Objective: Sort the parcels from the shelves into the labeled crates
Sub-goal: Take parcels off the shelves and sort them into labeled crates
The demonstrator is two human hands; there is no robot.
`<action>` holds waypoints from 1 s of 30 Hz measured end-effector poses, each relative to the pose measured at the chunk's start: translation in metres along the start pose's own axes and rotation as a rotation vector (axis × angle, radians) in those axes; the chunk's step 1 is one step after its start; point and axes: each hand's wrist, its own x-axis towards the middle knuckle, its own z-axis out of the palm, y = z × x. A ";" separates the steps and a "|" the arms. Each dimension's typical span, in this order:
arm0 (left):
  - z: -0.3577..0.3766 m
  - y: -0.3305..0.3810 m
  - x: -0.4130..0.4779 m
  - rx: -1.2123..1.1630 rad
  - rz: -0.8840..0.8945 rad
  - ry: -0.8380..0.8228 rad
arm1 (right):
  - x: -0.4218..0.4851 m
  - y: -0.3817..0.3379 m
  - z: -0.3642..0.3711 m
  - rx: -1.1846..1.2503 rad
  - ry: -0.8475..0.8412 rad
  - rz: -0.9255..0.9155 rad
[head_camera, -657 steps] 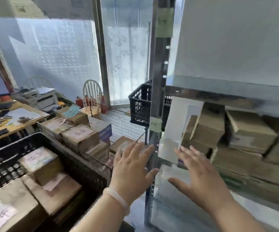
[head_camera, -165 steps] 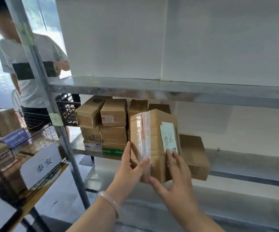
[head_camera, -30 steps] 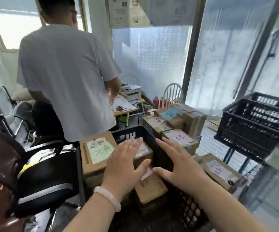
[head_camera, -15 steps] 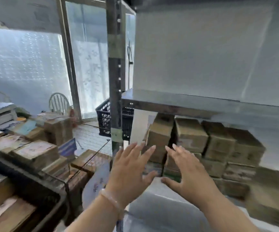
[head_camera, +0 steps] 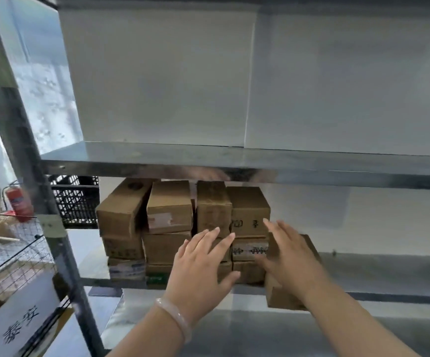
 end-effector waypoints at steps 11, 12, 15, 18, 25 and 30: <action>0.020 0.000 0.018 -0.022 -0.090 -0.042 | 0.126 0.026 0.019 0.024 -0.084 0.087; 0.023 -0.003 0.021 -0.024 -0.109 -0.051 | 0.136 0.028 0.025 0.038 -0.110 0.090; 0.021 -0.005 0.021 -0.029 -0.114 -0.072 | 0.143 0.036 0.030 0.058 -0.079 0.047; 0.023 -0.005 0.027 -0.069 -0.129 -0.082 | 0.138 0.049 0.032 0.081 -0.039 0.015; 0.029 0.023 0.057 -0.457 -0.152 -0.112 | 0.050 0.072 0.017 0.319 0.134 -0.031; 0.038 0.055 0.072 -1.040 -0.446 -0.260 | -0.023 0.064 0.009 0.400 0.166 -0.052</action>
